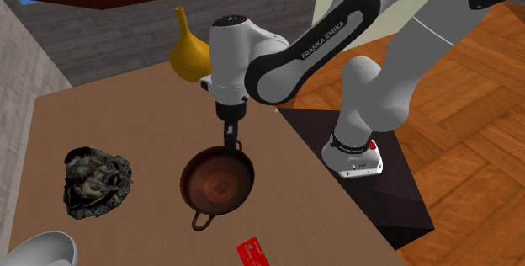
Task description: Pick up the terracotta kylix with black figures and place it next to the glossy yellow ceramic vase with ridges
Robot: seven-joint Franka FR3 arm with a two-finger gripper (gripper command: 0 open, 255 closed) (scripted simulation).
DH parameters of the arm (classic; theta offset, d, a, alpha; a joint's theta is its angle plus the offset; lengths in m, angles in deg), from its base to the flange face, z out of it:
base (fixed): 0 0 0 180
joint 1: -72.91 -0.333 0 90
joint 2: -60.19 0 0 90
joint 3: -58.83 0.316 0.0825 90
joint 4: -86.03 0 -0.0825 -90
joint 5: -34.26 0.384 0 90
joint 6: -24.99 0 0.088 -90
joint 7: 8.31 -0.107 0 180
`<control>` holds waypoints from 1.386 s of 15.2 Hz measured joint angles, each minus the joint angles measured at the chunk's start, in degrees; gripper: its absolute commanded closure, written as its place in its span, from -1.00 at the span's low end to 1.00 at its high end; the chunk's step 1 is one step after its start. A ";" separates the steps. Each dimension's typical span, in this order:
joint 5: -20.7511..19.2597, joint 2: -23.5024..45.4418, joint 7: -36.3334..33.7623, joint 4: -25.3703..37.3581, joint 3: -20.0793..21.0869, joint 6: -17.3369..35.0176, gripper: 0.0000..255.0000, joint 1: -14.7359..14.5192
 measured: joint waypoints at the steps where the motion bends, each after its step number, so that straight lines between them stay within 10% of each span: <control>1: 0.26 0.86 0.13 -0.26 0.10 1.16 -1.00 -0.14; 11: 1.37 4.15 0.68 -1.51 0.50 5.81 -1.00 -0.80; 12: 1.37 4.15 0.68 -1.51 0.50 5.81 1.00 -0.80; 21: 1.37 4.14 0.68 -1.48 0.46 5.86 1.00 -0.77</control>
